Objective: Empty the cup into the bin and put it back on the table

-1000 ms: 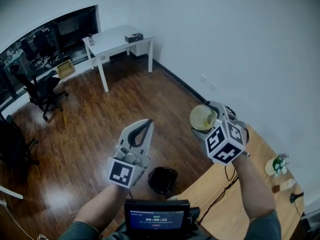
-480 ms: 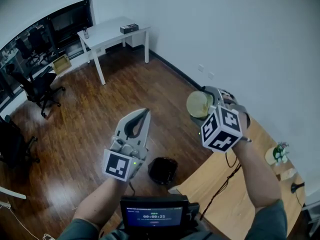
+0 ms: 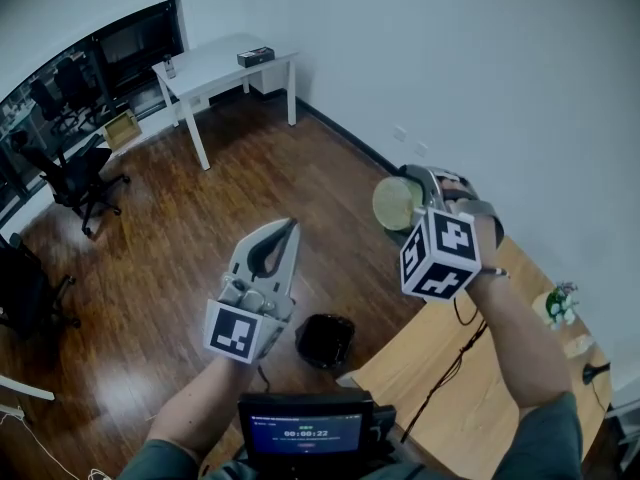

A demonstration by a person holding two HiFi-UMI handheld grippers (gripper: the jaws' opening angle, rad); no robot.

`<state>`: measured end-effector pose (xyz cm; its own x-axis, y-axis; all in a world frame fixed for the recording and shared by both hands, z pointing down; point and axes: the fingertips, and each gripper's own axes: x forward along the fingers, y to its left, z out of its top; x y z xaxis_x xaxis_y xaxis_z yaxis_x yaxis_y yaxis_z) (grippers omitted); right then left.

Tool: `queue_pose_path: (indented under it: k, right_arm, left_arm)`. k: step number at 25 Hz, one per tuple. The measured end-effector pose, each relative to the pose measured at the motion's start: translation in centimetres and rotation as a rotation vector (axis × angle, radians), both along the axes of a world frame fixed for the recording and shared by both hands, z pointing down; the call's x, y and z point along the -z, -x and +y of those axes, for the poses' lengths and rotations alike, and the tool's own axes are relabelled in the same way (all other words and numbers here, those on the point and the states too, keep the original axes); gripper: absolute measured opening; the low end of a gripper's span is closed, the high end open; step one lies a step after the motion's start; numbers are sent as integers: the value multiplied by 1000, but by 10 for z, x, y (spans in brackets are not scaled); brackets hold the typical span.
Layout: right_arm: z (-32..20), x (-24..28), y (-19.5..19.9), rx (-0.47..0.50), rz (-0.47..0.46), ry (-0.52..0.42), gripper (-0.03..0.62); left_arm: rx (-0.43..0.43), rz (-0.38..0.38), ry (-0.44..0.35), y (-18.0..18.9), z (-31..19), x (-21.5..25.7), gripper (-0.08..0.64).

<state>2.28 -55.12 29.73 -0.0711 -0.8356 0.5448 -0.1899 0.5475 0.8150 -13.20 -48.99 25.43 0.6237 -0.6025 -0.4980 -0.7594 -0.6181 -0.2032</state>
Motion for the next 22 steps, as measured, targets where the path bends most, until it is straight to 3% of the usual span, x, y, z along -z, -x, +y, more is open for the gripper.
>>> queue_pose_path:
  k: [13, 22]
  right_arm:
    - [1, -4, -6, 13, 147, -7, 397]
    - [5, -1, 7, 46, 180, -13, 397]
  left_arm:
    - [-7, 24, 40, 3, -3, -3, 0]
    - [-23, 22, 68, 2, 1, -5, 0]
